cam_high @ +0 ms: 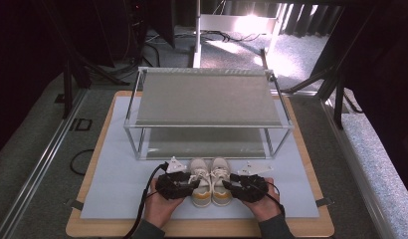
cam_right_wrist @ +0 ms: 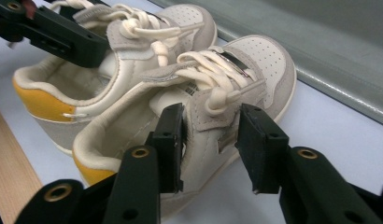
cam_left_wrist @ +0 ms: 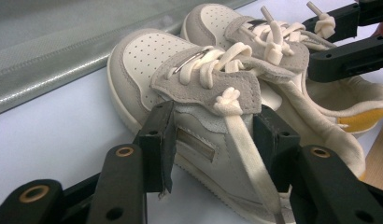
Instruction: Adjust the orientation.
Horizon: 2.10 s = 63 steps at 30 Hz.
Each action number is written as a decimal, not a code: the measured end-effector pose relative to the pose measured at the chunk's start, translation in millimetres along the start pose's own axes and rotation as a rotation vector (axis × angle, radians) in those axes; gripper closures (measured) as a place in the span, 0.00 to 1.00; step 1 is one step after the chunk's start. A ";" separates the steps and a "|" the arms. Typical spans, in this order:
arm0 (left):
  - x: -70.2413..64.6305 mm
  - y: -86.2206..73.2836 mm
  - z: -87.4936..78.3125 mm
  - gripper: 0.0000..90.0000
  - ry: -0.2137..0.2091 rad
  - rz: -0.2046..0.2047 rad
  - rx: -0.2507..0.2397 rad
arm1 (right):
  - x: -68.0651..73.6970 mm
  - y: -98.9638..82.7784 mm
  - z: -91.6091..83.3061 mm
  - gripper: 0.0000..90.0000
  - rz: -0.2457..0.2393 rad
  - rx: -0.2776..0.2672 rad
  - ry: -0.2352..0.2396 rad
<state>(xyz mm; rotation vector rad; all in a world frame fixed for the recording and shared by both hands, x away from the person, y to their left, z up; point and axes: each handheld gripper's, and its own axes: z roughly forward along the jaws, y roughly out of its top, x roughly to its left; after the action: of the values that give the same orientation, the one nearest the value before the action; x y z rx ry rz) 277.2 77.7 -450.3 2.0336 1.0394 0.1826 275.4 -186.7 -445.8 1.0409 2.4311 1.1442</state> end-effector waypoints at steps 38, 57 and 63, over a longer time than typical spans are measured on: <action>8.2 -7.1 -10.3 0.65 -0.108 -0.075 -0.149 | -10.0 -12.6 -11.4 0.77 0.162 -0.170 0.121; 8.7 3.3 -14.0 0.65 -0.111 -0.077 -0.175 | -13.7 -2.5 -18.0 0.77 0.157 -0.203 0.117; 9.5 5.4 -13.3 0.65 -0.111 -0.080 -0.179 | -14.7 -0.2 -18.1 0.77 0.154 -0.207 0.112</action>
<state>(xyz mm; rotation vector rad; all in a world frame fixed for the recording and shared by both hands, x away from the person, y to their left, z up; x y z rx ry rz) 280.6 91.0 -439.9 1.8169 0.9969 0.1149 276.7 -207.4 -435.0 1.1412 2.2838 1.5060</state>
